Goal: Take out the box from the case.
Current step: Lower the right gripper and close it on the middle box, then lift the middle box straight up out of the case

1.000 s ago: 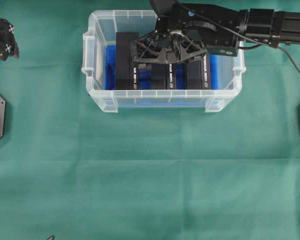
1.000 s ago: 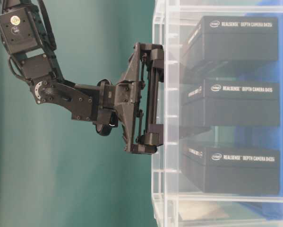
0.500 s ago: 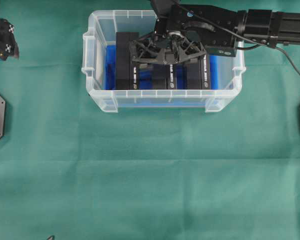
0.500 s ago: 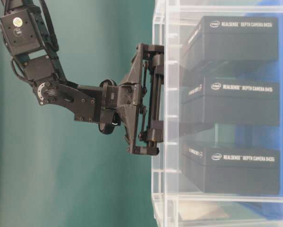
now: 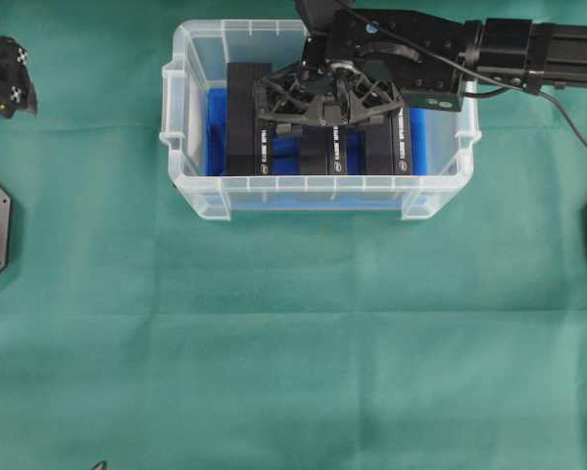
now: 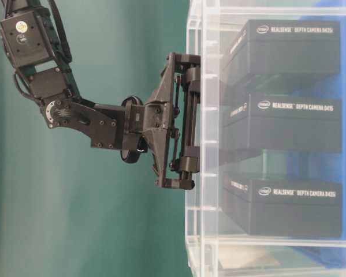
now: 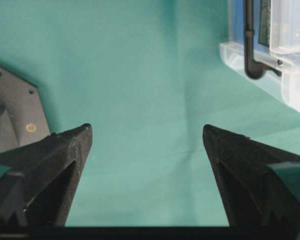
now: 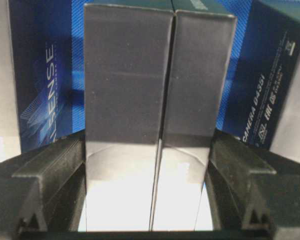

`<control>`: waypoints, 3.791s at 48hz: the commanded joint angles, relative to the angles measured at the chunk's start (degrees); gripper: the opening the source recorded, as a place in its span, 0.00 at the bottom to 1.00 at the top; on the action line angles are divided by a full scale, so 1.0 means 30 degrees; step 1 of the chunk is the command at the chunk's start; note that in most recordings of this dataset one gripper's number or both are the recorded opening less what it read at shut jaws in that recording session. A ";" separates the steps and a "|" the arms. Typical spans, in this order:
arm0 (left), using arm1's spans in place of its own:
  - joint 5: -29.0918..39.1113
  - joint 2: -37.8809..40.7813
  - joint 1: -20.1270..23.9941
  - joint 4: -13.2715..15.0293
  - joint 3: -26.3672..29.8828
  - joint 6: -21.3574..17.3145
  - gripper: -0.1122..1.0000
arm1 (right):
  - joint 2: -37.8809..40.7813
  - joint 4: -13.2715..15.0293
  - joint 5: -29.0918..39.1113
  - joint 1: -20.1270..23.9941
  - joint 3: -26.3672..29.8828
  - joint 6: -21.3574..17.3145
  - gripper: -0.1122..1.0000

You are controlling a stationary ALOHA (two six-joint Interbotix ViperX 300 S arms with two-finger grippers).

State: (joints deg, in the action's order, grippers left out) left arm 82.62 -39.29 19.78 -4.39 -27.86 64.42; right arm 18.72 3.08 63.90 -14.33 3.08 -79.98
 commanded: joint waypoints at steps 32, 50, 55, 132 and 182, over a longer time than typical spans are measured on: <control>-0.0088 -0.0059 0.0059 0.0029 0.0439 -0.0059 0.94 | -0.1406 -0.0059 0.3721 0.0029 0.2783 -0.0469 0.69; -0.0088 -0.0059 0.0059 0.0029 0.0498 -0.0059 0.94 | -0.2197 0.0000 0.5596 0.0029 0.4688 -0.0439 0.69; -0.0088 -0.0059 0.0059 0.0029 0.0498 -0.0059 0.94 | -0.2256 0.0029 0.6240 0.0029 0.5244 -0.0439 0.69; -0.0088 -0.0264 0.0059 0.0029 0.0498 0.0029 0.94 | -0.2227 0.0088 1.1104 0.0293 1.0518 -0.0410 0.69; -0.0088 -0.0264 0.0059 0.0029 0.0498 0.0029 0.94 | -0.2227 0.0234 1.1104 0.0293 1.0488 -0.0410 0.69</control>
State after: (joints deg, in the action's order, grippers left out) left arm 82.62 -40.08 19.78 -4.39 -27.86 64.51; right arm 15.12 3.34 97.12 -13.36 32.96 -81.39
